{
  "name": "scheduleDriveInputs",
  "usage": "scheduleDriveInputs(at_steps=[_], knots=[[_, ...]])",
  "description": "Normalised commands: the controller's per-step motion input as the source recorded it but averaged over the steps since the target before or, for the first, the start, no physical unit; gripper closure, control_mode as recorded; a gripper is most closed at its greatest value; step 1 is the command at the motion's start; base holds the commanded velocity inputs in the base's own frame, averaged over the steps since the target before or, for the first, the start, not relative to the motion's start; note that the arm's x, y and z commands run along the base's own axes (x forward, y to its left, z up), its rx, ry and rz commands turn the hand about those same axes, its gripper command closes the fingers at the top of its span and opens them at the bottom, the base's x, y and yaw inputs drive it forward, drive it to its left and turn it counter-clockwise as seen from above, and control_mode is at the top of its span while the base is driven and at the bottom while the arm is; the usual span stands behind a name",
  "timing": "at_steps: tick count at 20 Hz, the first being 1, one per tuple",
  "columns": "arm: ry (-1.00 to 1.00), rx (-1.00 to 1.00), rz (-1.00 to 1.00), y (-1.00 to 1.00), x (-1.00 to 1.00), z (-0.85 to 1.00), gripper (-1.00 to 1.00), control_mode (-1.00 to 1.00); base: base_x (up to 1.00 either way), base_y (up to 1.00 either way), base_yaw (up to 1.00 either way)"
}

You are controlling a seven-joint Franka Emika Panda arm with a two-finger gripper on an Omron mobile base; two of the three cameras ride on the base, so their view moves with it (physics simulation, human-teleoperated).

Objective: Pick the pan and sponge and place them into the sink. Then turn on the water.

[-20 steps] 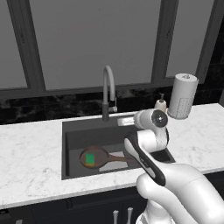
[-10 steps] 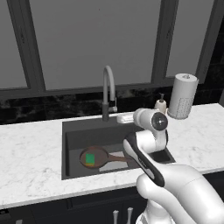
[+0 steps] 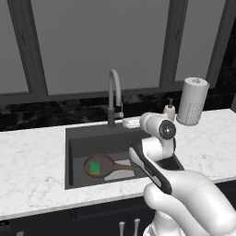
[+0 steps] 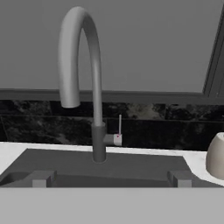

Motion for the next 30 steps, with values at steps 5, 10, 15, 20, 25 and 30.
scheduleDriveInputs(at_steps=[5, 10, 15, 20, 25, 30], knots=[[-0.03, 0.00, 0.00, -0.17, 0.02, -0.07, -1.00, -1.00, 0.00, 0.00, 0.00], [-0.03, 0.00, 0.00, -0.14, 0.03, -0.15, -1.00, -1.00, 0.00, 0.00, 0.00], [-0.02, 0.00, 0.00, -0.08, 0.05, -0.21, -1.00, -1.00, 0.00, 0.00, 0.00], [-0.02, 0.00, 0.00, 0.00, 0.03, -0.30, -1.00, -1.00, 0.00, 0.00, 0.00], [-0.03, 0.00, 0.00, 0.00, 0.01, -0.32, -1.00, -1.00, 0.00, 0.00, 0.00], [-0.03, 0.00, 0.00, 0.00, 0.01, -0.33, -1.00, -1.00, 0.00, 0.00, 0.00]])
